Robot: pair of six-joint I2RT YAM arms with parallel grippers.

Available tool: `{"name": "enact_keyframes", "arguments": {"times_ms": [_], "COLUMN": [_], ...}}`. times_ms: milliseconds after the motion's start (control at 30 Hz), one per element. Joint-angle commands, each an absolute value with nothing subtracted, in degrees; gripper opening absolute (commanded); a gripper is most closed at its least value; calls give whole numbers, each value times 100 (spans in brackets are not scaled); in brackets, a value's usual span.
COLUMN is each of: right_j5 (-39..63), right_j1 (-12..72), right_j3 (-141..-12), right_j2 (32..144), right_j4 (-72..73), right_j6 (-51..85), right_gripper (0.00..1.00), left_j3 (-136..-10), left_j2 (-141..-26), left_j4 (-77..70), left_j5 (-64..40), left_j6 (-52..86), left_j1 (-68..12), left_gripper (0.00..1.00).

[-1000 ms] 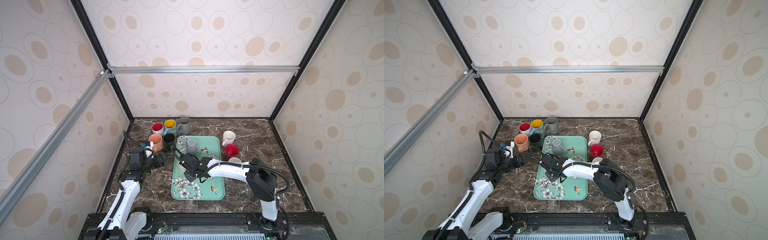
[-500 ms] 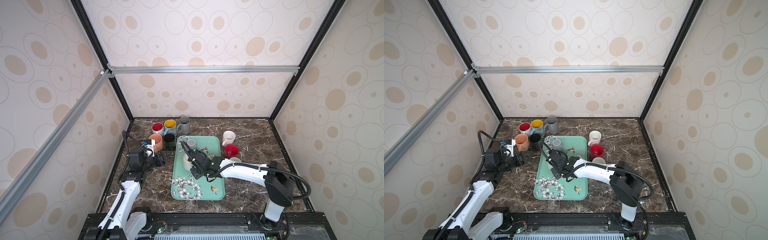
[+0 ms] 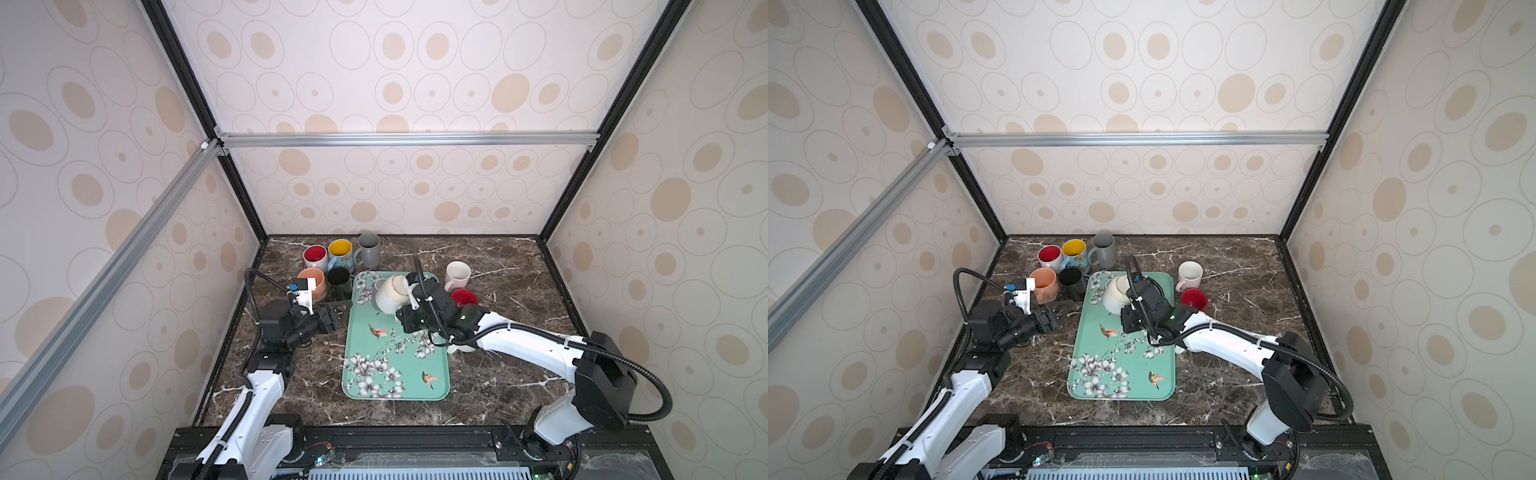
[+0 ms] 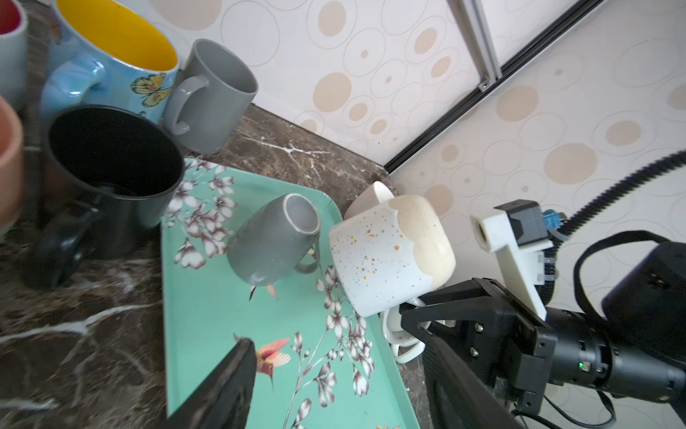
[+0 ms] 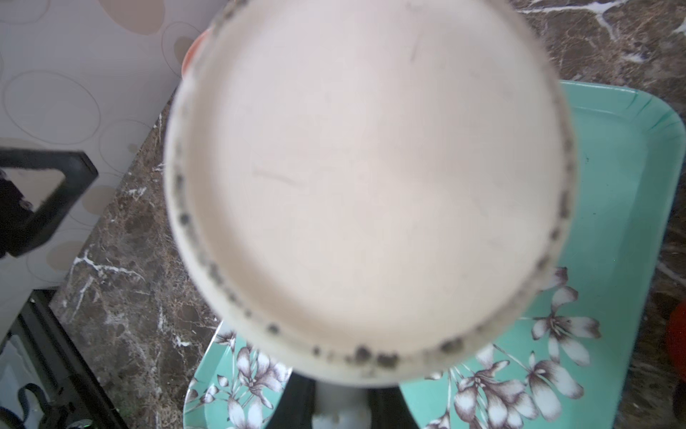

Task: Turn the mug right side up
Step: Pick up the mug from the tray, then place the mug at the center of the table.

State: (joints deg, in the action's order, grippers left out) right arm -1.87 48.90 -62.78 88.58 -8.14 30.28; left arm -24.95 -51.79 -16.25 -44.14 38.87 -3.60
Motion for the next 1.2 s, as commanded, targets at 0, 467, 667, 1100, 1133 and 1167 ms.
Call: {"name": "enact_keyframes", "arguments": {"times_ms": [0,467,667,1100,1133,1167], "right_j5": [226,656,787,1274,1340,1399], "right_j1": [4887,4874,4872,4850,4842,4833], "right_j3": [-6348,-6303,-6268,-6321,-6335,-6345], "right_j2": [8528,8294,8218,8228,8256,8268], "right_j4": [94,485,580,685,693,709], "right_j6": [3269,3562,3649,3800,3822,3853], "right_gripper": [0,0,0,0,0,0], "left_j3": [-2355,-1936,-1890,-2218,-2240,-2266], "left_j2": [-5283,-6545,-6993,-7628,-7671,-7692], "left_j4": [-2834,-6045,-6883,-9149,-9336,-9430], "left_j5": [-4522,-4614,-4620,-5114,-5148,-5181], "left_j6": [4477,5970,6427,7731,7848,7906], "left_j1": [-634,-1389,-1389,-1439,-1452,-1467], "left_gripper": [73,78,76,70,69,69]}}
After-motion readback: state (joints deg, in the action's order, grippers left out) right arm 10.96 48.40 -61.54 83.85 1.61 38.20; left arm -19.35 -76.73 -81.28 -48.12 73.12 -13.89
